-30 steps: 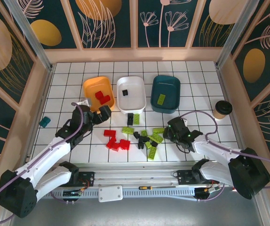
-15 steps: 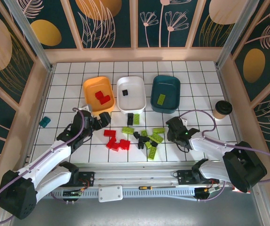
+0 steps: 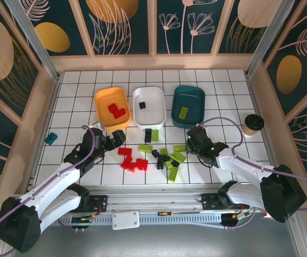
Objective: Sort the legos into containers by color
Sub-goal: Pick up the lego from the bottom-right of the table, then place the lego in the container.
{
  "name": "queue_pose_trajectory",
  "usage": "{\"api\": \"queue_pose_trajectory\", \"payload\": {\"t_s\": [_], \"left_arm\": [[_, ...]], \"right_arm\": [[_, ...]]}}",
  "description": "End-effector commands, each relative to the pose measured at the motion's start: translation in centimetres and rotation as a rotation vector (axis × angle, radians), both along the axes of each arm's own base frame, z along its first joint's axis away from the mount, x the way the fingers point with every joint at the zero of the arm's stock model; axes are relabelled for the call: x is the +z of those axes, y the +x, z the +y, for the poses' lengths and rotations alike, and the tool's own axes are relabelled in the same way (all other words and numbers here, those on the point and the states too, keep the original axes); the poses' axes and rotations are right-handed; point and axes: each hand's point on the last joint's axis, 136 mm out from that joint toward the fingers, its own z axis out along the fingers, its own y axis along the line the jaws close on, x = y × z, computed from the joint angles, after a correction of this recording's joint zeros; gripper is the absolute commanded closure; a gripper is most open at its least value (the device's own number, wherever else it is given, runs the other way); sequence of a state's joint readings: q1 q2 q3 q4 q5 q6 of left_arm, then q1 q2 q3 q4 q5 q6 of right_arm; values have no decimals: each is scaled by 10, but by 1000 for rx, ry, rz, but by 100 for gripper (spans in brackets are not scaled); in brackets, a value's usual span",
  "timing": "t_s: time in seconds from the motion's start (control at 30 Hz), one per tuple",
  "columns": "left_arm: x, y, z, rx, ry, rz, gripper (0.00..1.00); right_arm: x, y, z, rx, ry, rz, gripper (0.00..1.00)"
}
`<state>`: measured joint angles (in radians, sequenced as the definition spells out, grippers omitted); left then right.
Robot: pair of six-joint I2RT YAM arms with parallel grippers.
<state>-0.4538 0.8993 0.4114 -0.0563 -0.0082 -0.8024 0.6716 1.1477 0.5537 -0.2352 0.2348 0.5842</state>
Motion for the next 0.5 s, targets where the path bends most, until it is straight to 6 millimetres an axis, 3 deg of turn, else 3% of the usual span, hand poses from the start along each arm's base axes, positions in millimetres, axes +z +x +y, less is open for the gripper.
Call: {"api": "queue_pose_trajectory", "payload": {"t_s": [0.0,0.07,0.17,0.27,0.47], "left_arm": [[-6,-5,3,10,-7,17,1],[-7,-7,3,9,-12,21,1],[-9,-11,3,8,-22,27,1],[-10,-14,6,12,-17,34,1],[-12,-25,12,14,0,59,1]], "right_arm": [[61,25,47,131,89,-148,94],[80,39,79,211,123,-178,94],[84,64,123,299,139,-183,94],[81,99,154,326,122,-186,94],[57,167,186,309,82,-165,94]]}}
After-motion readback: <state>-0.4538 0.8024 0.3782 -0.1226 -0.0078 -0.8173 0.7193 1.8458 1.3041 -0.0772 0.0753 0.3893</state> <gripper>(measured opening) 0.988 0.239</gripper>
